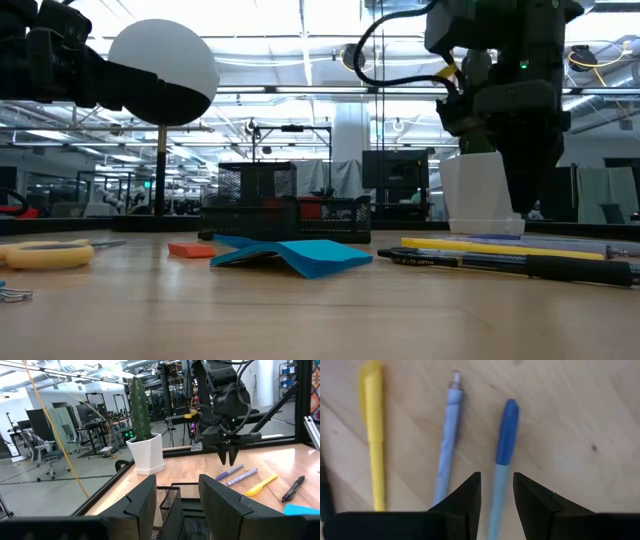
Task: Pick and place office supplies into organizer
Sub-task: Put the blue pen into the black desk organizer
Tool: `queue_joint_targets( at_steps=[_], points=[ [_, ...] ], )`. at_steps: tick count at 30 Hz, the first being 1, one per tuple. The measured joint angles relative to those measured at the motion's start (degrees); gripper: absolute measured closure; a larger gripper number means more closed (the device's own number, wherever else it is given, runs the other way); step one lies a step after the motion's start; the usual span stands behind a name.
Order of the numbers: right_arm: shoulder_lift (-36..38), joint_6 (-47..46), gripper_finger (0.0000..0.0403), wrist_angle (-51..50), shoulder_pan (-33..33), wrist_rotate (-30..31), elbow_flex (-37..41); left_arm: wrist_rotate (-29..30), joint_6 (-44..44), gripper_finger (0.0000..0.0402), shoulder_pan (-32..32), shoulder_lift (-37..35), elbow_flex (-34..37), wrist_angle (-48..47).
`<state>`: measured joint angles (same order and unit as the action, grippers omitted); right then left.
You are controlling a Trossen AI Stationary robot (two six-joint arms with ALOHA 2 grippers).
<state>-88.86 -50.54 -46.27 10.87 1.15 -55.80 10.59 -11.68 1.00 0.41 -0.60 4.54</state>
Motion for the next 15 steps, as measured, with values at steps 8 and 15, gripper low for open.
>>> queue_joint_targets(
  at_steps=[8, 15],
  points=[
    [-2.7, 1.0, 0.0298, 2.0, 0.0, -0.6, 0.5, 0.0, 0.1, 0.0247, 0.0, 0.0, 0.0, 0.0],
    [-3.3, 2.0, 0.0298, 3.6, -0.2, -1.3, 0.5, 0.0, 0.0, 0.0247, 0.0, 0.0, 0.0, 0.0]
  ],
)
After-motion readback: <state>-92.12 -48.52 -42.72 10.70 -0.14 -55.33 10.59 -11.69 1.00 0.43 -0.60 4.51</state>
